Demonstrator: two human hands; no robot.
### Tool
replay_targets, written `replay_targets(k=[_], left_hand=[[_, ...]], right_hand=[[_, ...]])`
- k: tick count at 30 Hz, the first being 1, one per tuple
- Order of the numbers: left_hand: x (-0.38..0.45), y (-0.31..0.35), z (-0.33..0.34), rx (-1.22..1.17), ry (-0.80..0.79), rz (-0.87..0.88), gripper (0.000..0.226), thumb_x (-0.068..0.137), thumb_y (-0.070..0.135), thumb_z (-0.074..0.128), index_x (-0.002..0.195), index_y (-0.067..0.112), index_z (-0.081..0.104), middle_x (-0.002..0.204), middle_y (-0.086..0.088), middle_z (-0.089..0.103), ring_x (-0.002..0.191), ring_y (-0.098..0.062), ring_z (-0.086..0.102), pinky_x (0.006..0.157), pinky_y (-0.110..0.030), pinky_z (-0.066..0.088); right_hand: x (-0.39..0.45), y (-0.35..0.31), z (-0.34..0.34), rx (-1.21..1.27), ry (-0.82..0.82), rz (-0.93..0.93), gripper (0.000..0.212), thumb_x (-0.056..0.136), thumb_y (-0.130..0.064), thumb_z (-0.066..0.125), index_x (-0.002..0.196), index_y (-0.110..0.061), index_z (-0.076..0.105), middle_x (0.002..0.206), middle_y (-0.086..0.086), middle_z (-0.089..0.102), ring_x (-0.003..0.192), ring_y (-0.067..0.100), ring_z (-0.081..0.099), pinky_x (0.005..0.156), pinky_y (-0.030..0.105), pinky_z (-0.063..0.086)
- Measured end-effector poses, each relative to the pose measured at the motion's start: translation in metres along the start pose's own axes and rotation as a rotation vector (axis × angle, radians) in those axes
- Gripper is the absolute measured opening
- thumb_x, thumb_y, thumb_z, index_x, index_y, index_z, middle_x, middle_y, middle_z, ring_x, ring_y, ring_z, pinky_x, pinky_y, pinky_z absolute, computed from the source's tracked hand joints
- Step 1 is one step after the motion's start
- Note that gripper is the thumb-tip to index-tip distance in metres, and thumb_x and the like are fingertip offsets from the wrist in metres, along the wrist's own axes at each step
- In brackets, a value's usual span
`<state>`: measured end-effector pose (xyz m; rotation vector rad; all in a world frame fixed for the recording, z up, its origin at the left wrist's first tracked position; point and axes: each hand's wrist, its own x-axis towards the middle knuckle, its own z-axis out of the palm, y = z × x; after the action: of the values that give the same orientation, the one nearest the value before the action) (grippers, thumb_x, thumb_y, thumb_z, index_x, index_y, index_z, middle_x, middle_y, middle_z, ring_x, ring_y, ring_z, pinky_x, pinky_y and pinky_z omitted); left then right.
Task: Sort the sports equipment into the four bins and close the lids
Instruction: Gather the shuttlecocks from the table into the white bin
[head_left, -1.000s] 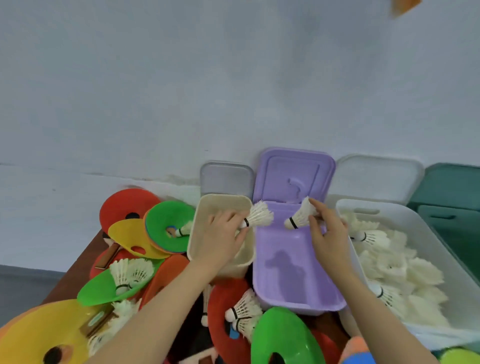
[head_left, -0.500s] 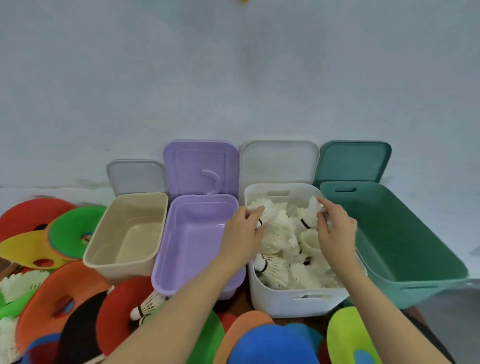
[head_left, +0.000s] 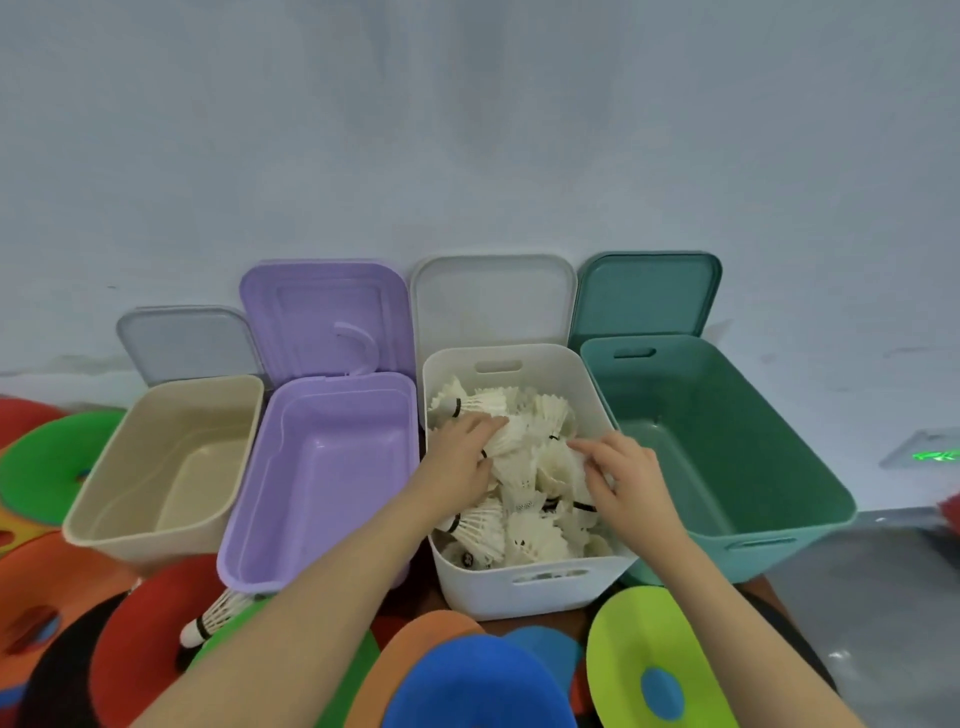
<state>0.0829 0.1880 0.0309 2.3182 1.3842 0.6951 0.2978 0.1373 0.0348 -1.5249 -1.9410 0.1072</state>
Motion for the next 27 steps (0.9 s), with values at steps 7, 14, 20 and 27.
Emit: replay_targets(k=[7, 14, 20, 27], left_hand=[[-0.037, 0.006, 0.002, -0.090, 0.125, 0.086, 0.054, 0.086, 0.004, 0.053, 0.138, 0.013, 0.043, 0.144, -0.011, 0.035, 0.126, -0.018, 0.037, 0.099, -0.009, 0.029], [-0.047, 0.010, -0.005, 0.358, -0.113, -0.099, 0.053, 0.099, 0.038, 0.031, 0.147, 0.020, 0.020, 0.155, 0.006, 0.017, 0.141, -0.014, 0.011, 0.108, -0.033, 0.008], [-0.057, 0.005, -0.016, 0.383, -0.024, -0.087, 0.055, 0.097, 0.040, 0.032, 0.147, 0.020, 0.022, 0.154, 0.002, 0.021, 0.139, -0.016, 0.019, 0.107, -0.033, 0.014], [-0.094, -0.026, -0.064, 0.409, -0.005, -0.167, 0.065, 0.086, 0.047, 0.018, 0.142, 0.019, 0.036, 0.149, -0.001, 0.033, 0.134, -0.021, 0.034, 0.104, -0.036, 0.021]], right_hand=[[-0.011, -0.008, -0.001, -0.130, -0.411, -0.004, 0.049, 0.100, -0.035, 0.037, 0.144, -0.014, 0.033, 0.152, -0.001, 0.028, 0.138, 0.016, 0.030, 0.111, 0.028, 0.022], [-0.021, -0.017, 0.005, -0.250, -0.601, 0.057, 0.056, 0.099, -0.049, 0.016, 0.150, -0.025, 0.011, 0.157, -0.007, 0.007, 0.143, 0.008, 0.006, 0.116, 0.028, 0.003], [-0.019, -0.039, 0.014, -0.307, -0.298, 0.065, 0.046, 0.099, -0.043, 0.031, 0.141, -0.024, 0.036, 0.149, -0.003, 0.033, 0.137, 0.019, 0.027, 0.108, 0.035, 0.010], [-0.002, -0.092, 0.048, -0.196, -0.068, -0.098, 0.037, 0.086, -0.032, 0.041, 0.110, -0.018, 0.065, 0.109, -0.001, 0.065, 0.101, 0.027, 0.058, 0.088, 0.035, 0.025]])
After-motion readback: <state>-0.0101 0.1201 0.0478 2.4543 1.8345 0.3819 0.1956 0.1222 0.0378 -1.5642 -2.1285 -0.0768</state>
